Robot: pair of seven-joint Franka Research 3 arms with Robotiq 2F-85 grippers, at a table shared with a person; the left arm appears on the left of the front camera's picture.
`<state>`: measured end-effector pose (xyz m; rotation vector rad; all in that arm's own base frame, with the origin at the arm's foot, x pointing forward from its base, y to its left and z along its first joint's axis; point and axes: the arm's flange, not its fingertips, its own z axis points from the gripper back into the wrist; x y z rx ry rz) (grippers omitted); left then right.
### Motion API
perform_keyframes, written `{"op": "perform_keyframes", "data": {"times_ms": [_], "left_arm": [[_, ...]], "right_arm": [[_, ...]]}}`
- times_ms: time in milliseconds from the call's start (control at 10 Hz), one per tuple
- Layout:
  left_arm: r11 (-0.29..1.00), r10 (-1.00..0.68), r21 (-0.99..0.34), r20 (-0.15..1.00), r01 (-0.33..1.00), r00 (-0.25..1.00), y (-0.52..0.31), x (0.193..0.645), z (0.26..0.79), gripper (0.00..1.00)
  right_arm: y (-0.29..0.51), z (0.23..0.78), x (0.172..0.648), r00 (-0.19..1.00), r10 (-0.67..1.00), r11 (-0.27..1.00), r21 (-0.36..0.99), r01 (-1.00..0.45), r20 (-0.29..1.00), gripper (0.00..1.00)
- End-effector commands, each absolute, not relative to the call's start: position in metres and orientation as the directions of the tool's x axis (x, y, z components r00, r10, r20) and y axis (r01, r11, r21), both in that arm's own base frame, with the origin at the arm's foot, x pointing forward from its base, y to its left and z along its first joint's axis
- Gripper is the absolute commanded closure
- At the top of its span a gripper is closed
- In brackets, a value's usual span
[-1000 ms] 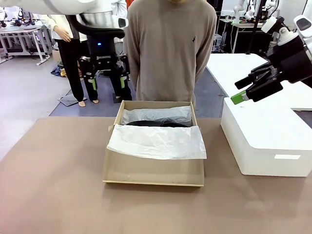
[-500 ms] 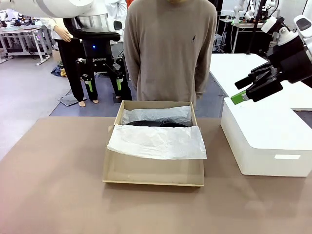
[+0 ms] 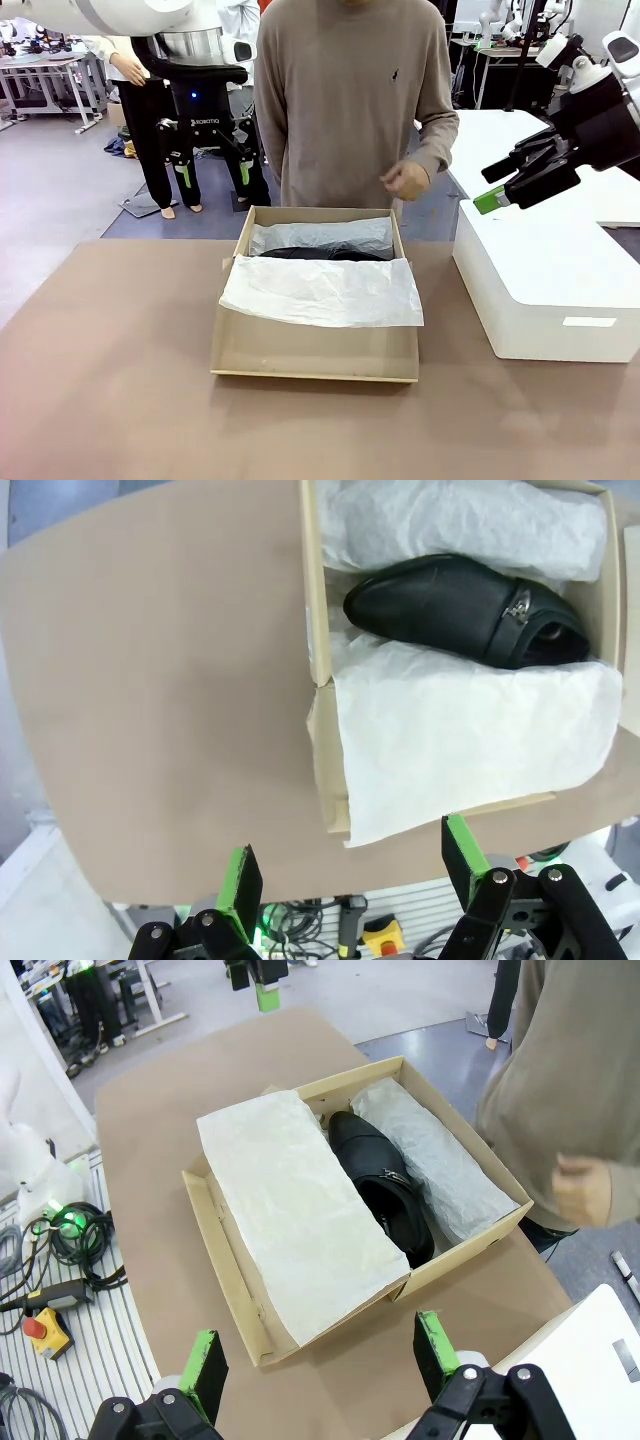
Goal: Pack the shoes into the box.
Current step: Close the Shoes Box.
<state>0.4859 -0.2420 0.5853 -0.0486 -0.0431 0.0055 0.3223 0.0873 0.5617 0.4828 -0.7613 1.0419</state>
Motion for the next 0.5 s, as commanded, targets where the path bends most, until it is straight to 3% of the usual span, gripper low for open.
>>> {"op": "perform_keyframes", "data": {"times_ms": [0,400], "left_arm": [[0.990,-0.138,-0.007,0.115,0.140,0.984,-0.235,0.478,0.588,0.06],[0.793,-0.602,0.045,0.202,0.607,0.772,-0.173,0.454,0.600,0.06]], "right_arm": [[0.087,0.562,0.327,0.265,0.575,0.417,0.001,-0.909,0.774,0.00],[0.087,0.562,0.327,0.265,0.575,0.417,0.001,-0.909,0.774,0.00]]}}
